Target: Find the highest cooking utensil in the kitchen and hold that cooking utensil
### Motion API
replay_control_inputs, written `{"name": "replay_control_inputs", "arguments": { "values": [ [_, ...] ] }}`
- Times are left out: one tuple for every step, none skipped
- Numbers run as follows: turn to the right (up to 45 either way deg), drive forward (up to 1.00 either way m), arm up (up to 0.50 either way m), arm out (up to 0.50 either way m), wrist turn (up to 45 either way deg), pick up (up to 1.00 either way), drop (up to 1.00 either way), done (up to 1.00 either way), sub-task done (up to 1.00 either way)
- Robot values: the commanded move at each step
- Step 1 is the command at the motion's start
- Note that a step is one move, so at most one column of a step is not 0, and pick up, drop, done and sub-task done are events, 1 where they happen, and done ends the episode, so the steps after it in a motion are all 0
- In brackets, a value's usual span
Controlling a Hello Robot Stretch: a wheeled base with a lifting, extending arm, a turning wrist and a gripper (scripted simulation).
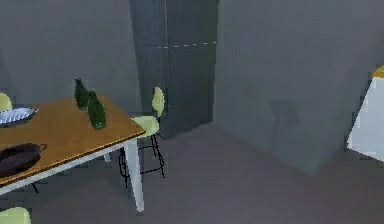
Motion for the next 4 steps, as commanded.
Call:
{"name": "replay_control_inputs", "arguments": {
  "values": [
    [0.0,0.60,0.00,0.00,0.0,0.00,0.00,0.00,0.00],
    [-45.0,0.00,0.00,0.00,0.0,0.00,0.00,0.00,0.00],
    [-45.0,0.00,0.00,0.00,0.0,0.00,0.00,0.00,0.00],
    [-45.0,0.00,0.00,0.00,0.0,0.00,0.00,0.00,0.00]
  ]
}}
